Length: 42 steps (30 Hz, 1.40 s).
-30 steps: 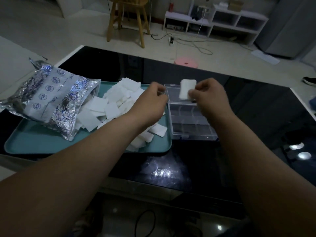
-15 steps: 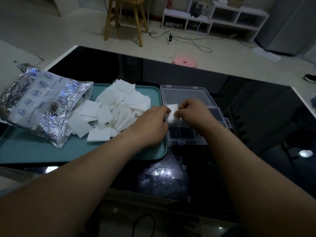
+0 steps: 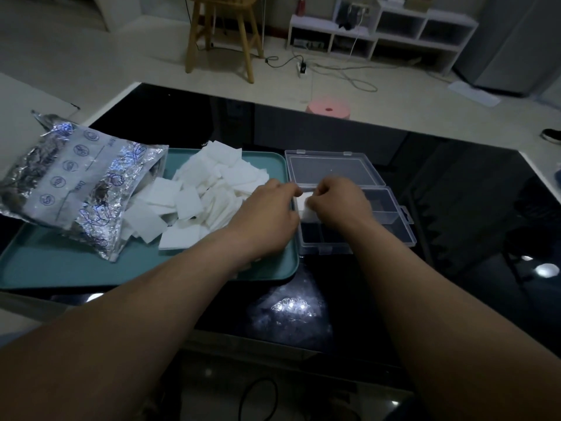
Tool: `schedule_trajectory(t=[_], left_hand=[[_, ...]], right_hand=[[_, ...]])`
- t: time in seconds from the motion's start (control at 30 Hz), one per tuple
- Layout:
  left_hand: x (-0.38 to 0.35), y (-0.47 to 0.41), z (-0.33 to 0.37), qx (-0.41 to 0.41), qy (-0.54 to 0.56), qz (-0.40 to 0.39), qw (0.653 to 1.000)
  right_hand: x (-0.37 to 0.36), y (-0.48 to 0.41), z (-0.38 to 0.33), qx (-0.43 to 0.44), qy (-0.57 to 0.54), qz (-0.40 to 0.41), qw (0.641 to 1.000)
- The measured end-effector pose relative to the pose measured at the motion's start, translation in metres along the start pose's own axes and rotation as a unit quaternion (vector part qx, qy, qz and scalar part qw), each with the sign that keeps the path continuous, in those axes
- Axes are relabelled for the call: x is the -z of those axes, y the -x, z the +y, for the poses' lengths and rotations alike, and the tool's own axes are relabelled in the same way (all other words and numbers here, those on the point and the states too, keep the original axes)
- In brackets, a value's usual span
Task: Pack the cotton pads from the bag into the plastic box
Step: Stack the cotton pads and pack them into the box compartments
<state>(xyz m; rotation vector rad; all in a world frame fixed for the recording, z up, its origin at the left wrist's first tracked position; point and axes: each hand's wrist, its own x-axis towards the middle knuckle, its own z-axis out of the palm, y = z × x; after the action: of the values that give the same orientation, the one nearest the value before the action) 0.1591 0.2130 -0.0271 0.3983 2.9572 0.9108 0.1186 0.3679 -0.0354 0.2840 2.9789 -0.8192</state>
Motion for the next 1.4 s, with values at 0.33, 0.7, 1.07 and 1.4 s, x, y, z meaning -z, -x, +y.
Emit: schedule_trajectory(t=[0.33, 0.7, 1.07, 1.4], left_hand=[[0.093, 0.026, -0.046, 0.028, 0.051, 0.152, 0.987], [0.09, 0.038, -0.089, 0.104, -0.029, 0.02, 0.994], [0.079, 0.035, -0.094, 0.117, -0.034, -0.03, 0.992], [0.081, 0.035, -0.082, 0.088, -0.006, 0.081, 0.993]], right_hand=[[-0.01, 0.02, -0.055, 0.213, -0.046, 0.04, 0.975], [-0.042, 0.012, -0.077, 0.239, 0.066, -0.097, 0.964], [-0.039, 0.009, -0.079, 0.23, -0.014, -0.125, 0.965], [-0.024, 0.013, -0.082, 0.216, -0.052, 0.077, 0.972]])
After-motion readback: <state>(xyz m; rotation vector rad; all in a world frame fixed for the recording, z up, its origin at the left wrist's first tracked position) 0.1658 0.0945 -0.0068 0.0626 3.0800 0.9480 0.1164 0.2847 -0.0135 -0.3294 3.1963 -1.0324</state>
